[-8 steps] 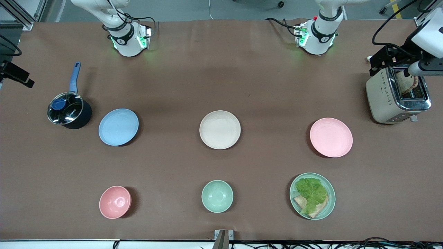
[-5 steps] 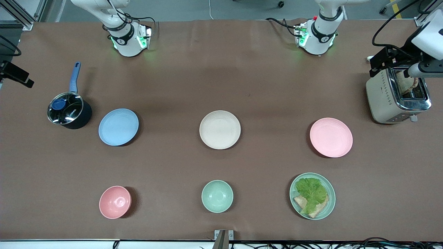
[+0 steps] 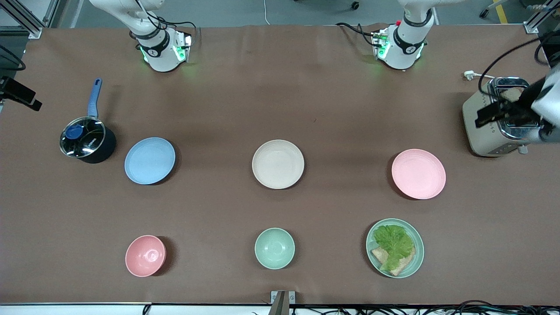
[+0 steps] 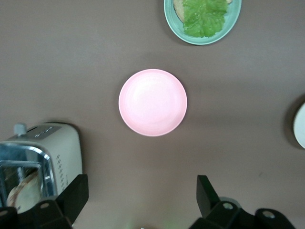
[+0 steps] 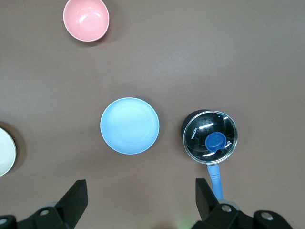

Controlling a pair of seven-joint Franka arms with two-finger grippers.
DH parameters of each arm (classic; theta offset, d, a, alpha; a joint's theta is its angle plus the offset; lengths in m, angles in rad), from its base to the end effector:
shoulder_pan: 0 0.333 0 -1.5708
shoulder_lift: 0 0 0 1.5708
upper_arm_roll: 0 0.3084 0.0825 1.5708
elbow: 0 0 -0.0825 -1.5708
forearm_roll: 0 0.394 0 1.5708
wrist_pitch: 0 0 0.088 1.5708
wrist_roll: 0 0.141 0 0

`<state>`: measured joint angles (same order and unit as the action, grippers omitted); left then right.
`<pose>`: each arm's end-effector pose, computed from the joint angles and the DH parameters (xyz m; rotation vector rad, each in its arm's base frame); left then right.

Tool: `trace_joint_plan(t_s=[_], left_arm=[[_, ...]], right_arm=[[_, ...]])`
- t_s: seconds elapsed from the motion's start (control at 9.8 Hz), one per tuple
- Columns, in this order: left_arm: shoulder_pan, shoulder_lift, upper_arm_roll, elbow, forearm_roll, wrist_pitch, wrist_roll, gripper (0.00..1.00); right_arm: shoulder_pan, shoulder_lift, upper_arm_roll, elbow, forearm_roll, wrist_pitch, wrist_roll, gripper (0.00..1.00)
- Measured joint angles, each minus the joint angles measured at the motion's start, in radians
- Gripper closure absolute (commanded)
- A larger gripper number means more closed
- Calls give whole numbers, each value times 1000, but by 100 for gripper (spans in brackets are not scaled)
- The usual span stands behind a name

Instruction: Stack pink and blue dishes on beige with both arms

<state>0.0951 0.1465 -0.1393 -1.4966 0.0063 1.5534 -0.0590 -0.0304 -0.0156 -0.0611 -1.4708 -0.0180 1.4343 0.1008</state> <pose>0.6000 -0.0207 0.5323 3.1290 0.0238 -0.1392 0.5420 -0.0528 0.6272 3.1097 -0.3034 -0.0326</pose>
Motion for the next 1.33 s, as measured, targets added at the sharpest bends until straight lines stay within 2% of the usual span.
trace_joint_plan(t_s=[0.31, 0.51, 0.71, 0.92, 1.12, 1.33], left_arm=[[23, 123, 0, -187, 0, 314, 80, 0], [42, 198, 0, -269, 0, 444, 140, 0], [46, 260, 0, -311, -1, 517, 175, 4], [75, 314, 0, -319, -1, 555, 260, 16], [125, 360, -1, -320, -1, 571, 366, 24], [133, 392, -1, -318, -1, 577, 399, 29]], right_arm=[[0, 27, 2, -44, 8, 29, -29, 0], [-8, 89, 0, -157, 103, 169, -47, 0], [-30, 150, -1, -332, 144, 373, -164, 0], [-93, 246, -4, -450, 188, 556, -348, 0], [-156, 351, -5, -479, 244, 673, -526, 0], [-175, 427, -4, -488, 272, 749, -616, 0]])
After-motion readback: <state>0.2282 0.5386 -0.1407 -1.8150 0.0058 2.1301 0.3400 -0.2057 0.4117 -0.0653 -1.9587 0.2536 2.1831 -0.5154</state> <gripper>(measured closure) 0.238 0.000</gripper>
